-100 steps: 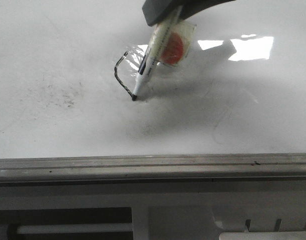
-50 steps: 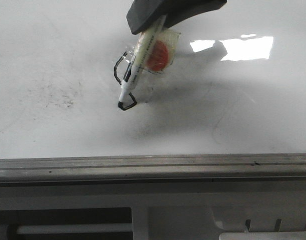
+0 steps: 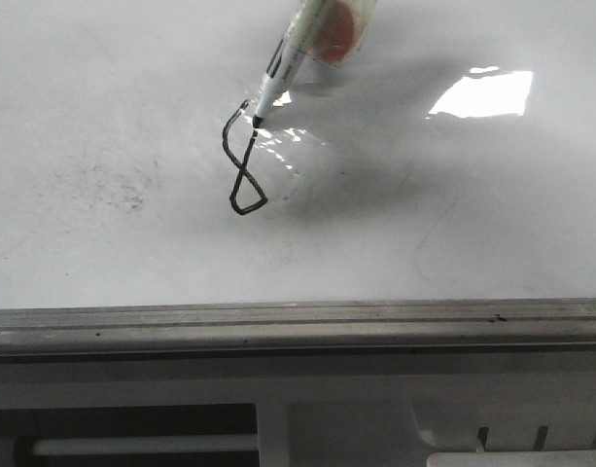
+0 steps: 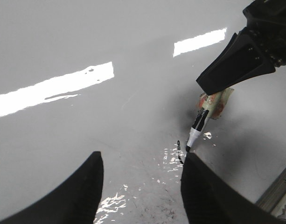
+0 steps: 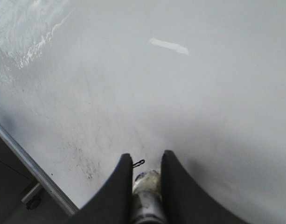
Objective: Write number 8 on whiteboard
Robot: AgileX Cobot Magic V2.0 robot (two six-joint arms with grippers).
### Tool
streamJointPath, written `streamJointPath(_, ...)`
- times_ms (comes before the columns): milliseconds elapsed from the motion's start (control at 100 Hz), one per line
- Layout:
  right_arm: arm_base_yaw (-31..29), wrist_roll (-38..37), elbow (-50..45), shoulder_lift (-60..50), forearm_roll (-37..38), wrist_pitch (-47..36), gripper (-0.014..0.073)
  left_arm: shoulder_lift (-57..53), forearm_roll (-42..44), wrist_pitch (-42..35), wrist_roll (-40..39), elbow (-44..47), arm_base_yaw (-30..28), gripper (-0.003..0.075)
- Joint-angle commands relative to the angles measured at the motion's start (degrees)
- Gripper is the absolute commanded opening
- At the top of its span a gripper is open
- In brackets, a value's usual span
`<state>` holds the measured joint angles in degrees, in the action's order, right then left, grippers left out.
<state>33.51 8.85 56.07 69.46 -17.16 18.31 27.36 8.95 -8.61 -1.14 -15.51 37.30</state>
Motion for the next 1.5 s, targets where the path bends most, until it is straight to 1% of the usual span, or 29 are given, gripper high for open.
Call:
streamJointPath(0, -0.1, 1.2, 1.7, -1.2, 2.2, -7.3, -0.0059, 0.2, -0.8, -4.8, -0.2, -1.7, -0.1, 0.0354)
streamJointPath(80, 0.8, 1.2, 1.7, -1.2, 2.2, -8.5, -0.0059, 0.2, -0.8, -4.8, -0.2, -1.7, -0.1, 0.0354)
streamJointPath(280, 2.2, 1.2, 1.7, -1.2, 2.8, -7.7, -0.0059, 0.2, -0.6, -4.7, -0.2, -1.7, -0.1, 0.0354)
streamJointPath(400, 3.3, 2.0, 1.7, -2.5, 3.4, -6.8, -0.0059, 1.0, 2.8, -4.7, -0.2, -1.7, 0.2, 0.0354)
streamJointPath(460, 4.7, 4.1, 1.7, -3.1, 3.4, -5.3, -0.0059, 2.3, 3.8, -4.7, -0.2, -1.7, 1.4, 0.0355)
streamJointPath(540, 7.1, 4.2, 1.7, -3.5, 3.4, -2.4, -0.0059, 5.3, 5.4, -5.4, -0.2, -1.7, 3.7, 0.0355)
streamJointPath(660, 10.2, 4.2, 1.6, -3.3, 3.6, 1.5, -0.0059, 11.4, 5.4, -10.1, -0.2, -1.7, 8.2, 0.0354)
streamJointPath(800, 13.4, 4.3, 1.6, -3.3, 8.4, 2.2, -0.0059, 20.4, 5.2, -16.3, -0.2, -1.7, 11.3, 0.0354)
streamJointPath(970, 14.1, 4.2, 1.6, -3.3, 8.3, 3.1, -0.0059, 29.7, 5.0, -28.2, -0.2, -1.9, 11.5, 0.0354)
streamJointPath(1110, 14.1, 3.9, 1.6, -3.3, 7.7, 3.5, -0.0059, 35.2, 5.0, -32.9, -0.2, -3.0, 11.5, 0.0354)
streamJointPath(1200, 14.1, 3.9, 1.6, -3.3, 7.6, 4.2, -0.0059, 37.6, 5.0, -33.2, -0.2, -3.7, 11.5, 0.0351)
streamJointPath(1230, 14.1, 3.9, 1.6, -3.3, 7.5, 4.2, -0.0059, 38.2, 5.0, -33.2, -0.2, -3.7, 11.5, 0.0339)
streamJointPath(1270, 14.1, 3.9, 1.6, -3.3, 7.3, 4.2, -0.0059, 38.9, 5.0, -33.2, -0.2, -3.7, 11.5, 0.0298)
streamJointPath(1300, 14.1, 3.9, 1.6, -3.3, 7.2, 4.2, -0.0059, 39.1, 5.0, -33.2, -0.2, -3.7, 11.5, 0.0259)
streamJointPath(1420, 14.1, 3.9, 1.6, -3.3, 6.7, 3.9, -0.0059, 40.1, 5.2, -33.4, -0.2, -3.7, 11.5, 0.0054)
streamJointPath(1470, 14.1, 3.9, 1.6, -3.3, 6.7, 3.9, -0.0059, 40.1, 5.2, -33.5, -0.2, -3.7, 11.5, -0.0013)
streamJointPath(1490, 14.1, 3.9, 1.6, -3.3, 6.7, 3.9, -0.0059, 40.1, 5.2, -33.8, -0.2, -3.7, 11.5, -0.0019)
